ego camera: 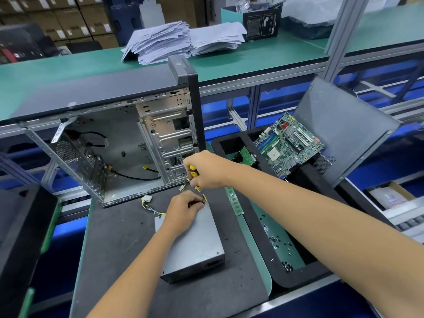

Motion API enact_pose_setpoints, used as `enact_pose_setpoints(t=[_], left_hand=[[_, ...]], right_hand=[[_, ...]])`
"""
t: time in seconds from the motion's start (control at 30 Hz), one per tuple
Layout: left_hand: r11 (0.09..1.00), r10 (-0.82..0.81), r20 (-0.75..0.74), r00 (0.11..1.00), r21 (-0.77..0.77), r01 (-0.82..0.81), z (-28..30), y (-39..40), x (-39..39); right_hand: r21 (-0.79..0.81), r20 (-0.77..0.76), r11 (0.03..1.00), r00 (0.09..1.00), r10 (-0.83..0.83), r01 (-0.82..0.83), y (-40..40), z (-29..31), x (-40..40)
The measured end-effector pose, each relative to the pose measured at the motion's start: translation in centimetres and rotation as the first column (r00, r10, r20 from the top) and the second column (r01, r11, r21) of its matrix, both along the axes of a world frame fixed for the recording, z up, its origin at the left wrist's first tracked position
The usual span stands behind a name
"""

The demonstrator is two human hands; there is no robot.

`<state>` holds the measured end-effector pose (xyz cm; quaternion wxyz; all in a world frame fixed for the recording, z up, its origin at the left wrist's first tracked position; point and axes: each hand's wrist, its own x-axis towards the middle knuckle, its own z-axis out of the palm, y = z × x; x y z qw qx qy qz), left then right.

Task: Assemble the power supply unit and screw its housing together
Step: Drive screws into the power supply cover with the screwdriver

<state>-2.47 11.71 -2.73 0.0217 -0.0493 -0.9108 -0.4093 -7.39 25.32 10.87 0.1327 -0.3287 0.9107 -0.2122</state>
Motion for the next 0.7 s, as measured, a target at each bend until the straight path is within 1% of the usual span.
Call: enact_pose_setpoints(t=[0.1, 0.17, 0.23, 0.27, 0.37, 0.53, 0.7], left_hand=[[0.999, 0.024, 0.031, 0.999, 0.033, -0.025, 0.2, -0.1, 0.0], [0.998, 0.022, 0.037, 0.999, 0.052, -0.024, 0.2, 0.1, 0.1], [0.999, 0.018, 0.041, 0.999, 0.043, -0.02, 0.2, 0.1, 0.2], [0.999, 0.012, 0.042, 0.999, 0.037, -0.013, 0.2, 0.0, 0.1], [0.999, 0.002, 0.033, 0.999, 0.05, -0.004, 0.2, -0.2, -0.1], [0.998, -0.005, 0.058, 0.998, 0.055, 0.001, 0.2, -0.4, -0.2], [0.999, -0.007, 0.083, 0.996, 0.041, 0.003, 0.2, -0.5, -0.3]], right_hand=[[0.056, -0.072, 0.998, 0.997, 0.03, -0.026, -0.3, 0.5, -0.2], [0.198, -0.148, 0.979, 0.986, 0.082, -0.052, -0.6, 0.1, 0.1], [0.346, -0.158, 0.934, 0.975, 0.154, -0.091, -0.8, -1.2, 0.7], [0.345, -0.152, 0.934, 0.977, 0.149, -0.089, -0.7, -1.9, 1.0], [0.169, -0.155, 0.985, 0.988, 0.0, 0.027, 0.1, -1.7, 0.1], [0.042, -0.083, 0.997, 0.994, -0.065, 0.068, 1.6, -0.3, -1.5], [0.013, -0.036, 0.992, 0.991, -0.127, 0.127, 2.1, -0.8, -1.8]])
